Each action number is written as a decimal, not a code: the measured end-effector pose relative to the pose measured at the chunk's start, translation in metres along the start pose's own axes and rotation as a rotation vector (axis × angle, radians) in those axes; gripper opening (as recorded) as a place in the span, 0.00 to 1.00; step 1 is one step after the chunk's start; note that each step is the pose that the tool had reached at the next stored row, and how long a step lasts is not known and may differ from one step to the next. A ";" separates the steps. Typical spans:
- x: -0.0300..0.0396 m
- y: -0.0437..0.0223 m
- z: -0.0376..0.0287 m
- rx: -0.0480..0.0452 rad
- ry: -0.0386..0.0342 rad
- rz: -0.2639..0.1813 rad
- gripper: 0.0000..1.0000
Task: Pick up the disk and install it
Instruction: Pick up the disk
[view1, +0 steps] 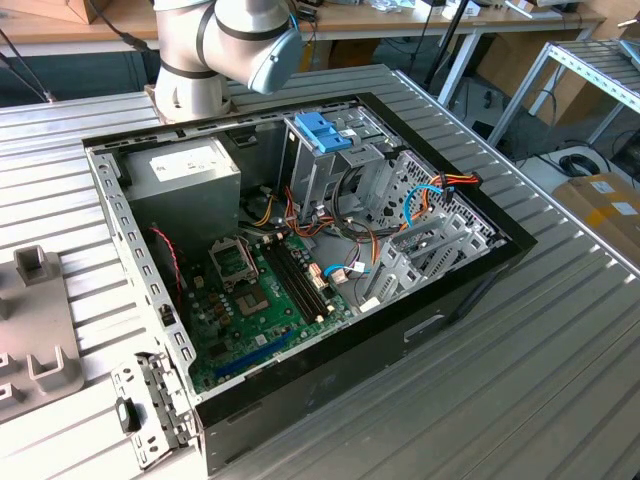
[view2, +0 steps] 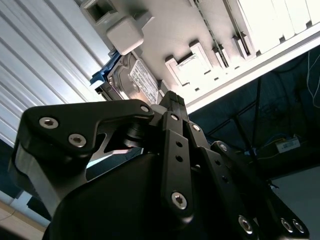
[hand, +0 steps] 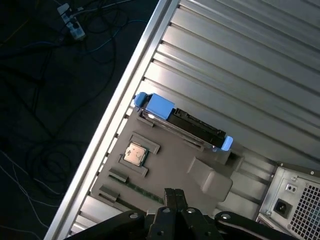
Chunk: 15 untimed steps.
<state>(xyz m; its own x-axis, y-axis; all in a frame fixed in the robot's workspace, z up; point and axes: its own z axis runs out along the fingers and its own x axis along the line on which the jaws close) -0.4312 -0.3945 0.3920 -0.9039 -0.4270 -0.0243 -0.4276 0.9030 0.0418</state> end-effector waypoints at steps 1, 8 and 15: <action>0.0000 0.0000 0.0000 -0.0001 0.0002 -0.005 0.10; 0.0000 0.0000 0.0000 -0.0011 0.0020 -0.049 0.10; 0.0000 0.0000 0.0000 -0.0019 0.0035 -0.083 0.10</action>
<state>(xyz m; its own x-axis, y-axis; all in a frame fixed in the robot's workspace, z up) -0.4312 -0.3945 0.3920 -0.8652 -0.5008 -0.0243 -0.5014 0.8642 0.0417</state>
